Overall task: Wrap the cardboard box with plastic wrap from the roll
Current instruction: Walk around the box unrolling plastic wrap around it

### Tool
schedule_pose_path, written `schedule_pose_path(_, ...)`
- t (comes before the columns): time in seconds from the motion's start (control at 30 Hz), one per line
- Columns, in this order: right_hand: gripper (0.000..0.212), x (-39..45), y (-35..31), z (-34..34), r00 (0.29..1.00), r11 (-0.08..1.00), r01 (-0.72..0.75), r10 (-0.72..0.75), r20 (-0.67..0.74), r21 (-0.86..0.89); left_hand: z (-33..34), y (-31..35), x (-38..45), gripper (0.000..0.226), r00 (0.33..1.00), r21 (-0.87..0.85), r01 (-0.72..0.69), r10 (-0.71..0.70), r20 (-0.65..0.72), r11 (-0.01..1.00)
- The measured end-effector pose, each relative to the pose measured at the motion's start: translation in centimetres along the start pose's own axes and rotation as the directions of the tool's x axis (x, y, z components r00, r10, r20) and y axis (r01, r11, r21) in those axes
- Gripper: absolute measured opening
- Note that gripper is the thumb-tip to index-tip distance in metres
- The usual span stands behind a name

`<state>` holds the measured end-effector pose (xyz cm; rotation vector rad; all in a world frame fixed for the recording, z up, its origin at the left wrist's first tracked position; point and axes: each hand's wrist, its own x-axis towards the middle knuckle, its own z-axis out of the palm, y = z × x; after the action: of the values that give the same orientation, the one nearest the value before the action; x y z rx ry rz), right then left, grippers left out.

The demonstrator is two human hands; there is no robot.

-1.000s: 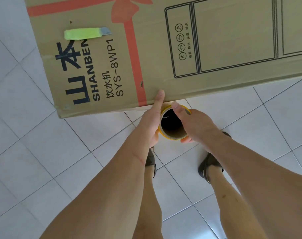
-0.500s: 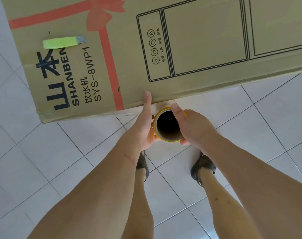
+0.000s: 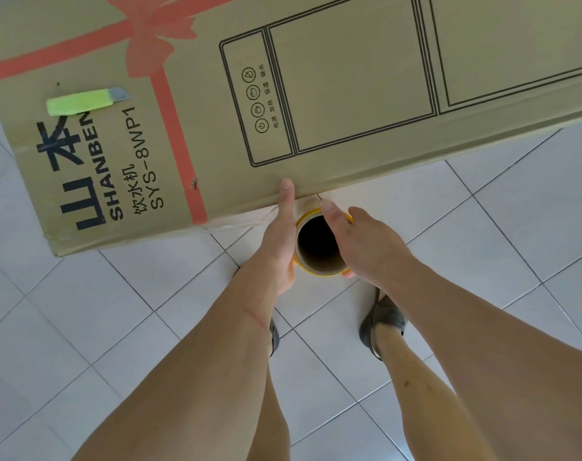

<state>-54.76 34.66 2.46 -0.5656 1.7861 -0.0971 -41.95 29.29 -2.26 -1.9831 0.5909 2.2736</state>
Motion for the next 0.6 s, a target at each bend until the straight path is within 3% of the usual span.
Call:
schedule_pose_path(0.07, 0.076, 0.4, 0.0, -0.3, 0.996, 0.989, -0.091, 0.087, 0.037, 0.117, 0.9, 0.8, -0.2, 0.087, 0.997, 0.029, -0.018, 0.02, -0.068, 0.999)
schedule_pose_path(0.13, 0.074, 0.5, 0.3, -0.7, 0.997, 0.987, -0.065, 0.059, 0.045, 0.146, 1.2, 1.3, -0.6, 0.088, 0.998, 0.008, -0.035, 0.035, -0.054, 0.999)
schedule_pose_path(0.23, 0.067, 0.4, 0.8, -2.0, 0.999, 0.999, 0.044, -0.045, -0.029, -0.028, 2.2, 0.8, -0.4, 0.1, 0.999, -0.04, 0.022, -0.021, 0.033, 0.999)
schedule_pose_path(0.33, 0.07, 0.8, 1.2, -3.4, 0.995, 0.991, -0.004, -0.009, -0.103, -0.133, 4.0, 0.6, -1.2, 0.112, 1.0, -0.066, 0.03, -0.03, 0.0, 0.997)
schedule_pose_path(0.4, 0.079, 1.1, 1.6, -3.9, 0.997, 0.997, -0.069, 0.067, -0.046, -0.033, 4.2, 0.6, -0.7, 0.111, 0.995, -0.037, -0.006, 0.003, -0.102, 0.999)
schedule_pose_path(0.47, 0.081, 1.0, 1.8, -4.1, 0.993, 0.983, -0.117, 0.111, 0.051, 0.144, 4.4, 1.2, -0.7, 0.097, 0.986, -0.026, -0.04, 0.035, -0.161, 0.999)
schedule_pose_path(0.53, 0.072, 0.5, 2.0, -4.3, 0.994, 0.983, -0.072, 0.057, 0.091, 0.172, 5.0, 1.7, -1.4, 0.081, 0.989, -0.033, -0.055, 0.05, -0.141, 0.998)
schedule_pose_path(0.6, 0.056, 0.3, 2.2, -4.4, 0.997, 0.998, 0.039, -0.042, 0.061, 0.039, 5.6, 1.4, -1.6, 0.084, 0.996, -0.074, -0.033, 0.027, -0.091, 0.997)
